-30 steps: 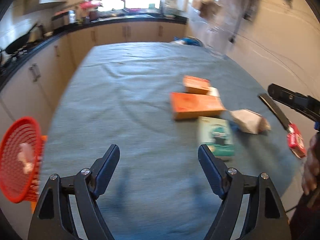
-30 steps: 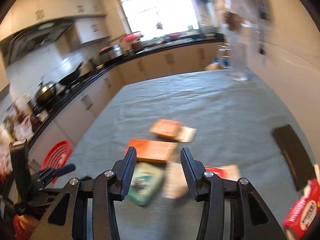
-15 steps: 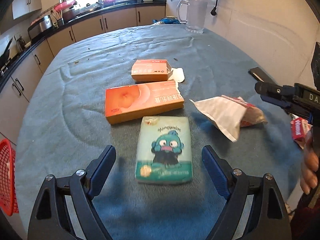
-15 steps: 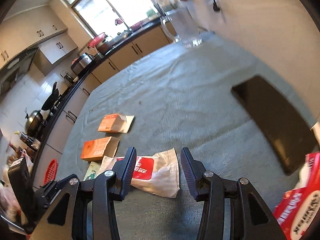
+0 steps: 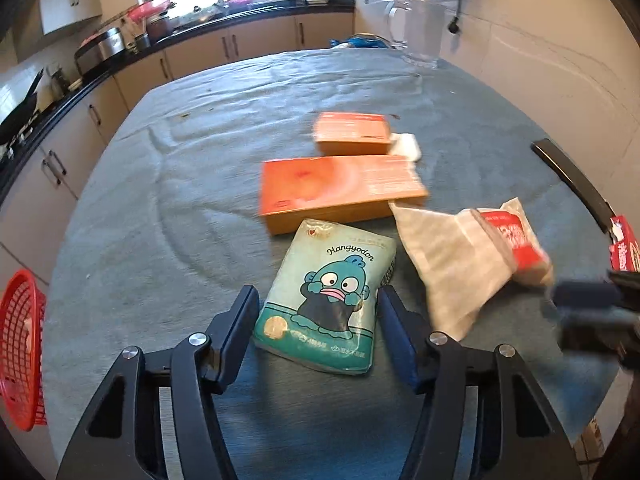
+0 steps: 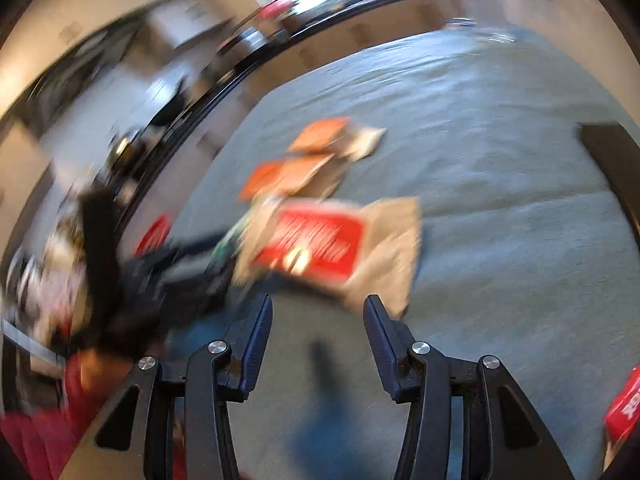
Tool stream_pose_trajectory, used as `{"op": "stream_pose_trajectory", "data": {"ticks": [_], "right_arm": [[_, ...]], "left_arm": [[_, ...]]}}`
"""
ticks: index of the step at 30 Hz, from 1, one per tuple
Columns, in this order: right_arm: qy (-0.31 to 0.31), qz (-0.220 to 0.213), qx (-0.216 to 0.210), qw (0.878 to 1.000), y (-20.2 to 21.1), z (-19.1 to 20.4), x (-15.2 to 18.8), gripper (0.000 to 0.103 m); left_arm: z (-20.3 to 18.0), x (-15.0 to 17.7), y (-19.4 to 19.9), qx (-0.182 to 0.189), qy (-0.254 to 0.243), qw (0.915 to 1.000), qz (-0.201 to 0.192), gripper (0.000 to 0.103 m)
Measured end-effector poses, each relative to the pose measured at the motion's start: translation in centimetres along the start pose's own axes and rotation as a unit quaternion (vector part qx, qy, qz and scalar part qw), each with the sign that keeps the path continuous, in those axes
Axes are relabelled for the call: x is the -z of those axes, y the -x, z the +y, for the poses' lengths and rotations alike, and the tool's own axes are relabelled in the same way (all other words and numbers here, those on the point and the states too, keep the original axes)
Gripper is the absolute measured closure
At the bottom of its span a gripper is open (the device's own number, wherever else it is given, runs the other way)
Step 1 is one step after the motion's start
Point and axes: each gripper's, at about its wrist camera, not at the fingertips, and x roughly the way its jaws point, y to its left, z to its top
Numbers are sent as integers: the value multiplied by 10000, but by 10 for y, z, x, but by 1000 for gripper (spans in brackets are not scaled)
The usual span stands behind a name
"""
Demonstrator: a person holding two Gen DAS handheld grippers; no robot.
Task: Collect trash
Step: 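Move both tools back to the table toward the remaining items, then grasp the green snack packet with the left tool while the right tool grasps the white-red paper bag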
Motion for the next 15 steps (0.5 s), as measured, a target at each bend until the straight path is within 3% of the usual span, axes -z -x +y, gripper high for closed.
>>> {"op": "stream_pose_trajectory", "data": {"ticks": [3, 8, 10, 15], "right_arm": [[594, -297, 248, 9975, 15, 19, -5, 47], [1605, -565, 879, 9815, 15, 38, -25, 26], [2136, -326, 1091, 9703, 0, 44, -30, 25], [2860, 349, 1104, 9512, -25, 42, -41, 25]], "left_arm": [[16, 3, 3, -186, 113, 9997, -93, 44], [32, 5, 2, -172, 257, 9995, -97, 44], [35, 6, 2, -153, 268, 9995, -101, 44], [37, 5, 0, -88, 267, 9996, -97, 44]]}}
